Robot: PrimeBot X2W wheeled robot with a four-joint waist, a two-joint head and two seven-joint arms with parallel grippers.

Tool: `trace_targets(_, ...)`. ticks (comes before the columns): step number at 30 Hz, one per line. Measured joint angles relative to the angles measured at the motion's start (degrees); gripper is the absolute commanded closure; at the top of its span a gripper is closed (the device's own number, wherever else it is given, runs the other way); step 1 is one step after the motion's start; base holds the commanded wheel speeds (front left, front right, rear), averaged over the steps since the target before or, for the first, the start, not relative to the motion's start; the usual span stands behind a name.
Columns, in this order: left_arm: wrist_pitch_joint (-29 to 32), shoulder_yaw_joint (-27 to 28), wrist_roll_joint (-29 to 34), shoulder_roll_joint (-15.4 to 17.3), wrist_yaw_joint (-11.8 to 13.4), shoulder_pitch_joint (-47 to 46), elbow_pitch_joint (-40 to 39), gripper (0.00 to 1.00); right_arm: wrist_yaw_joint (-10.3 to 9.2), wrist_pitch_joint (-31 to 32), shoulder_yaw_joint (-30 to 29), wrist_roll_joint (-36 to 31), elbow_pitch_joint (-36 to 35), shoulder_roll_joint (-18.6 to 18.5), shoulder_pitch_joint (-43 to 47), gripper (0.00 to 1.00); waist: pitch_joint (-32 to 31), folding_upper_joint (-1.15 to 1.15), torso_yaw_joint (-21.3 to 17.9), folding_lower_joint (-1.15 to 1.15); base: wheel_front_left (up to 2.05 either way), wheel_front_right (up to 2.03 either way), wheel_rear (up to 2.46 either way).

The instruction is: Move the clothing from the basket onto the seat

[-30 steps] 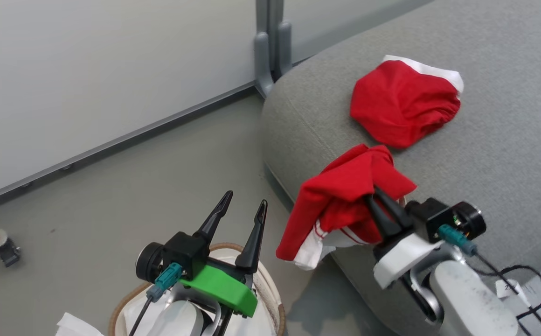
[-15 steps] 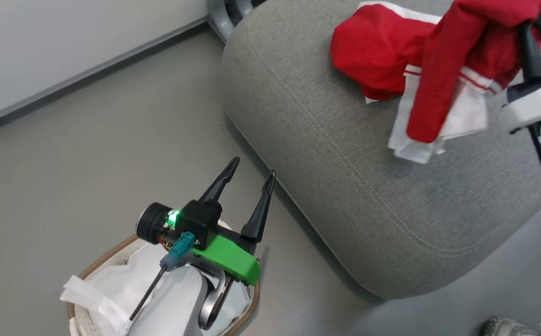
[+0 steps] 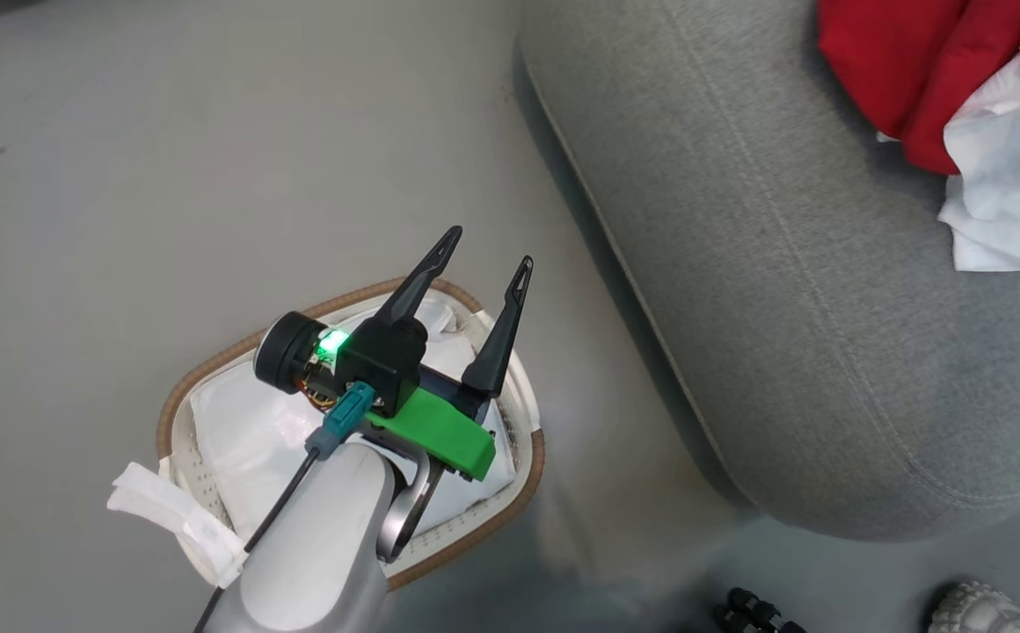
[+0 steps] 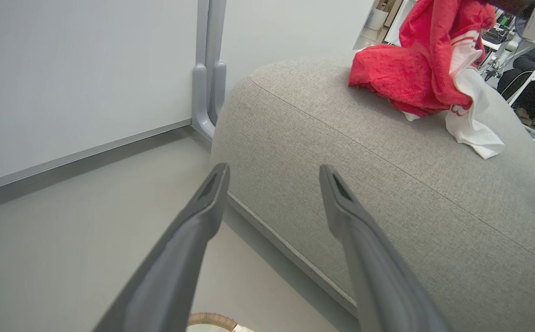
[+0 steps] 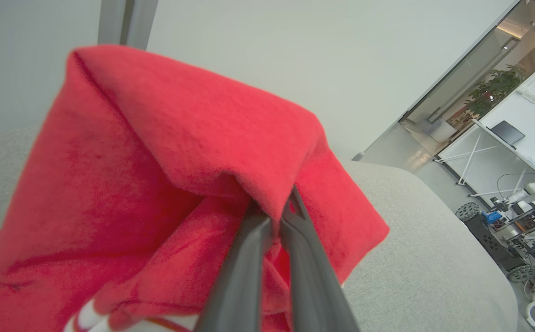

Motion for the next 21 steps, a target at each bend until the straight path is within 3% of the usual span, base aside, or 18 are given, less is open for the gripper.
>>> trace_targets(1,0.0,0.1,0.0,0.0,0.0,-0.1,0.0,0.0,0.0,0.0,-0.9,-0.9,1.4,0.3,0.1,1.0,0.7,0.0,0.9,0.0,0.0,0.0,0.0)
trace_targets(2,0.0,0.3,0.0,0.0,0.0,-0.1,0.0,0.0,0.0,0.0,-1.6,-1.4,2.4,0.7,0.5,0.93,1.3,0.0,1.7,0.0,0.0,0.0,0.0)
trace_targets(3,0.0,0.5,0.1,0.0,0.0,-0.1,0.0,0.0,0.0,0.0,-2.3,-1.8,3.4,1.2,1.0,0.71,1.9,0.0,2.4,0.0,0.0,0.0,0.0)
trace_targets(4,0.0,0.7,0.1,0.0,0.0,-0.1,0.0,0.0,0.01,0.0,-2.8,-2.2,4.0,1.5,1.5,0.4,2.3,0.0,3.0,0.0,0.0,0.0,0.0)
trace_targets(5,0.0,1.0,0.2,0.0,0.0,-0.1,-0.1,0.0,0.0,0.0,-3.5,-2.5,4.4,1.8,2.3,0.0,2.8,0.0,3.7,0.0,0.0,0.0,0.0)
trace_targets(13,0.0,4.4,0.4,0.0,0.0,0.9,1.0,0.0,0.0,0.0,-7.2,-0.8,-1.2,4.9,10.0,0.0,2.4,0.0,6.0,0.0,0.0,0.0,0.0)
trace_targets(21,0.0,8.2,-0.5,0.0,0.0,5.7,1.8,0.0,0.0,0.0,-1.8,2.9,-10.2,7.6,21.7,0.0,-3.6,0.0,5.8,-0.01,0.0,0.0,0.0)
